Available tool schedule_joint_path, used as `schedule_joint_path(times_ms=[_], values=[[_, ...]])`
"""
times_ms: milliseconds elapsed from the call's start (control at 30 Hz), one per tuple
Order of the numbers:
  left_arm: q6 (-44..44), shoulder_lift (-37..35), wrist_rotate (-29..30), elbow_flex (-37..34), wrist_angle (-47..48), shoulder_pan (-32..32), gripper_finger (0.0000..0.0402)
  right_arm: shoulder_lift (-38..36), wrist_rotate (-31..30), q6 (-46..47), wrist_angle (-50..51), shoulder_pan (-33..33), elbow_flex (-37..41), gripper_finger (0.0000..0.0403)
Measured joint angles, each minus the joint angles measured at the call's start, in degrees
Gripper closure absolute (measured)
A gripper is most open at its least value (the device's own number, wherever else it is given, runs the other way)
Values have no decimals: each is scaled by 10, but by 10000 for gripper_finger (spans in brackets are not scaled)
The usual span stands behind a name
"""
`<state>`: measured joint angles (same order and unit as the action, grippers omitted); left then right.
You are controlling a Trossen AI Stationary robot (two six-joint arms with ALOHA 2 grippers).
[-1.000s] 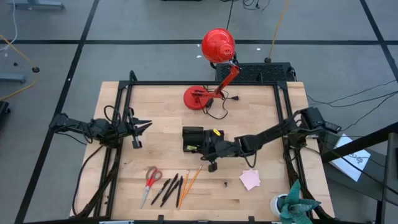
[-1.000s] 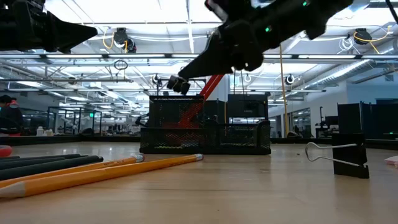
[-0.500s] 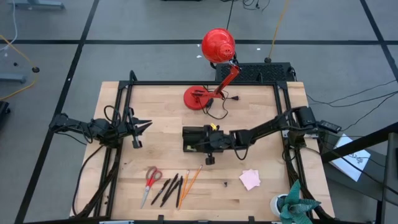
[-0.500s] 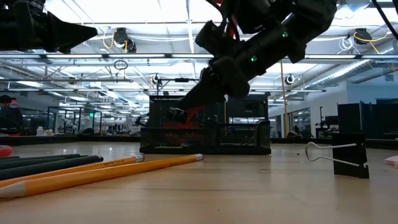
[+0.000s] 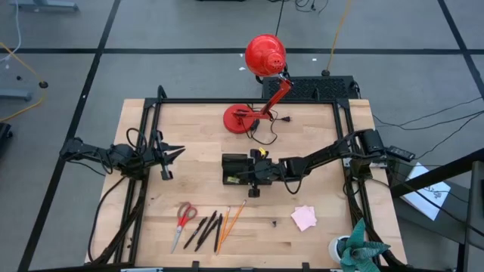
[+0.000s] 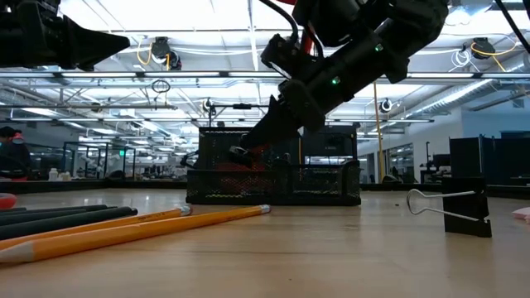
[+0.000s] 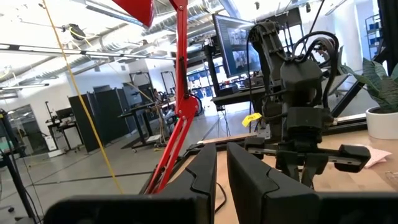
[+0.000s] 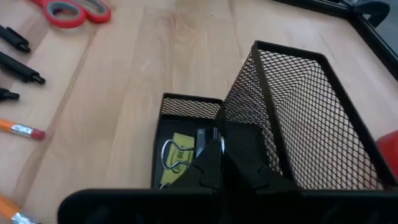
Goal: Pick and place office supplies into organizer
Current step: Put the left black binder clip into the desk organizer, then put the sticky note into the desk organizer
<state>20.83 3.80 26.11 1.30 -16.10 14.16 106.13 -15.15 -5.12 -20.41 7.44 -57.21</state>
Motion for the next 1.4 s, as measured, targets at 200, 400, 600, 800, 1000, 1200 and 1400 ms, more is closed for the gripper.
schedule_joint_path(times_ms=[200, 400, 600, 800, 1000, 1200, 1400], values=[[0, 0, 0, 0, 0, 0, 355, 0, 3, -3, -4, 0, 0, 403], [0, 0, 0, 0, 0, 0, 355, 0, -15, -1, 1, 0, 0, 403], [0, 0, 0, 0, 0, 0, 355, 0, -13, -5, 5, 0, 0, 403], [0, 0, 0, 0, 0, 0, 355, 17, -12, -24, 6, 1, 0, 403], [0, 0, 0, 0, 0, 0, 355, 32, -11, -20, -14, 0, 0, 403], [0, 0, 0, 0, 0, 0, 355, 32, -11, -16, -23, 0, 0, 378], [0, 0, 0, 0, 0, 0, 355, 32, -11, -5, -21, 0, 0, 340]])
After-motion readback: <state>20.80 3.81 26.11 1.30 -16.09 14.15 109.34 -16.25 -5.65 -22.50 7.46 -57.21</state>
